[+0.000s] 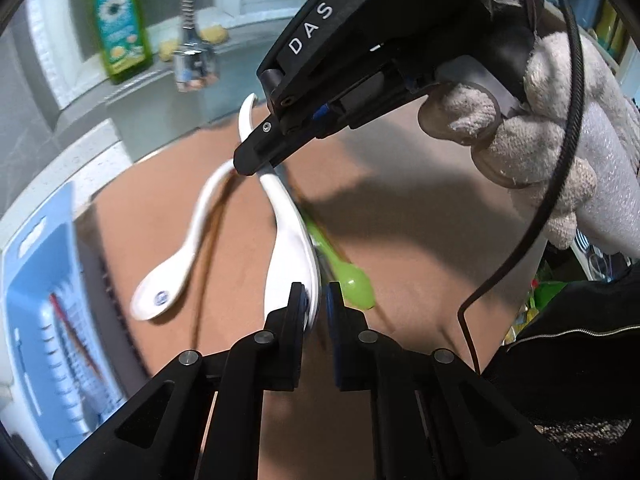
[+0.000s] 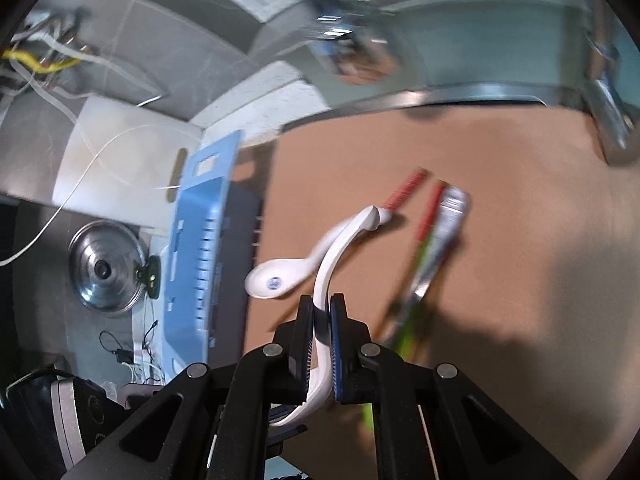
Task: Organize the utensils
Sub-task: 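Grasp the white ceramic spoon handle with both tools, then lift the white spoon with both tools and carry it over the blue basket, then lower the white spoon into the basket and open both tools, then move both tools back over the utensil pile on the board, then grasp the lime-green plastic stick with the left tool while the right tool grasps a red-tipped chopstick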
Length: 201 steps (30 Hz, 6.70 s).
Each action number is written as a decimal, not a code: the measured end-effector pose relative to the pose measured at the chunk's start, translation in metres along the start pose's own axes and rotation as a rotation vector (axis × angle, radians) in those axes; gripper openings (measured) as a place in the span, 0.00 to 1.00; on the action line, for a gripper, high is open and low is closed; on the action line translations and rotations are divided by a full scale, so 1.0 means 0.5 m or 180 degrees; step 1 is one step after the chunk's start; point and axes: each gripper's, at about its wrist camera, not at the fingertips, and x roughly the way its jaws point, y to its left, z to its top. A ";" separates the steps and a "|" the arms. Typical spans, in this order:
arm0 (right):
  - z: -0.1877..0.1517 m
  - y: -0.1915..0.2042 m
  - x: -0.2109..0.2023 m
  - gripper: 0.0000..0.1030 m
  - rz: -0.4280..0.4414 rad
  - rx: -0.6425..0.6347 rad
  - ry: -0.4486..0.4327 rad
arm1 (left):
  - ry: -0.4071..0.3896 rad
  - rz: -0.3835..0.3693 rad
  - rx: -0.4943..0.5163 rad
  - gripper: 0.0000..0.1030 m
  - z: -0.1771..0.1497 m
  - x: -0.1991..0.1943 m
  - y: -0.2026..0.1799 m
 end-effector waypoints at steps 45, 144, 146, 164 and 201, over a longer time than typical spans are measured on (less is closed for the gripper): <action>0.078 0.360 0.452 0.07 -0.0237 -0.0997 0.0970 | 0.0247 0.0508 -0.1279 0.08 -0.212 -0.028 0.336; -0.078 -0.197 -0.070 0.23 -0.0178 -0.0088 -0.0118 | 0.0294 -0.0311 -0.0681 0.28 0.044 0.150 -0.030; -0.079 -0.200 -0.071 0.23 -0.0155 -0.0101 -0.0116 | 0.0338 -0.0262 -0.0720 0.28 0.044 0.158 -0.030; -0.089 -0.249 -0.110 0.23 0.0030 0.0049 -0.0186 | 0.0602 -0.0109 -0.0658 0.28 0.089 0.210 -0.042; -0.089 -0.357 -0.121 0.23 -0.0070 0.0520 -0.0201 | 0.0502 -0.0297 -0.0435 0.25 0.172 0.271 -0.144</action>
